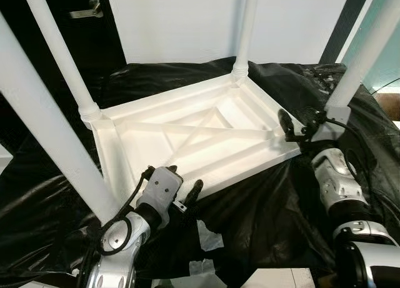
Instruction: Building children table
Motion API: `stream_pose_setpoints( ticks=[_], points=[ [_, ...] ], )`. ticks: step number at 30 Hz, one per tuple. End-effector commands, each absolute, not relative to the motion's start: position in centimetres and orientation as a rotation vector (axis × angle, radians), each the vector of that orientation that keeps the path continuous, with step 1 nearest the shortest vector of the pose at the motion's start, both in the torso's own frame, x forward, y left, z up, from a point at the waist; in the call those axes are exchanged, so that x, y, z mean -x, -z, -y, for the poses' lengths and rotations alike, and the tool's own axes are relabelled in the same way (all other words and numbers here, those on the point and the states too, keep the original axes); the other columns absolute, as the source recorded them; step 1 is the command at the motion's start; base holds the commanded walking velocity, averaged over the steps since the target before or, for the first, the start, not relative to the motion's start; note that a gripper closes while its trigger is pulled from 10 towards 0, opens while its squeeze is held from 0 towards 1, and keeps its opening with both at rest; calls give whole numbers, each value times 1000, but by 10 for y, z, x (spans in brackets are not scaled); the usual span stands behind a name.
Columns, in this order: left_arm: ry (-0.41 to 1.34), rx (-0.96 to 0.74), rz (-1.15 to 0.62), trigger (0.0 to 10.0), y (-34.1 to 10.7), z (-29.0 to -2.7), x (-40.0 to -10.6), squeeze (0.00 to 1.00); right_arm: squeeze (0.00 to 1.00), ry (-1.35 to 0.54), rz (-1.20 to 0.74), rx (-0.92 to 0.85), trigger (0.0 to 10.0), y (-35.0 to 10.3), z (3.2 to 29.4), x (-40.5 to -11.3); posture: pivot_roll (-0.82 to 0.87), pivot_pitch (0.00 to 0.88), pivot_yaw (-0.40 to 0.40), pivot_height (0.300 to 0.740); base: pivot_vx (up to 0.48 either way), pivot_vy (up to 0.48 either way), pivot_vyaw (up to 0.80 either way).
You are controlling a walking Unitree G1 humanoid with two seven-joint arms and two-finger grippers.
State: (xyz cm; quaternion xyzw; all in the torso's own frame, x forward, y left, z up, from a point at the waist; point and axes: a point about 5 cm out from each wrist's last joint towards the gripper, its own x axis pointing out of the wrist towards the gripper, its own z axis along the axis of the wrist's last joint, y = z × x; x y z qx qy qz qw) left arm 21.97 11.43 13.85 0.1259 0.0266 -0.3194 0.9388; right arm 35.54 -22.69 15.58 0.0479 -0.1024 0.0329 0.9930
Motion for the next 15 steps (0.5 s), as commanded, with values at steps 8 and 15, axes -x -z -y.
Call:
stream_pose_setpoints(
  ticks=[8,15],
  points=[
    [575,-325,-68,10000,-137,-142,-234,0,0,20,176,-80,10000,-138,240,-346,168,62,-11,740,0,0,0],
    [548,-387,-31,10000,-146,-156,-278,0,0,9,183,-89,10000,-135,230,-348,164,54,-14,740,0,0,0]
  ],
)
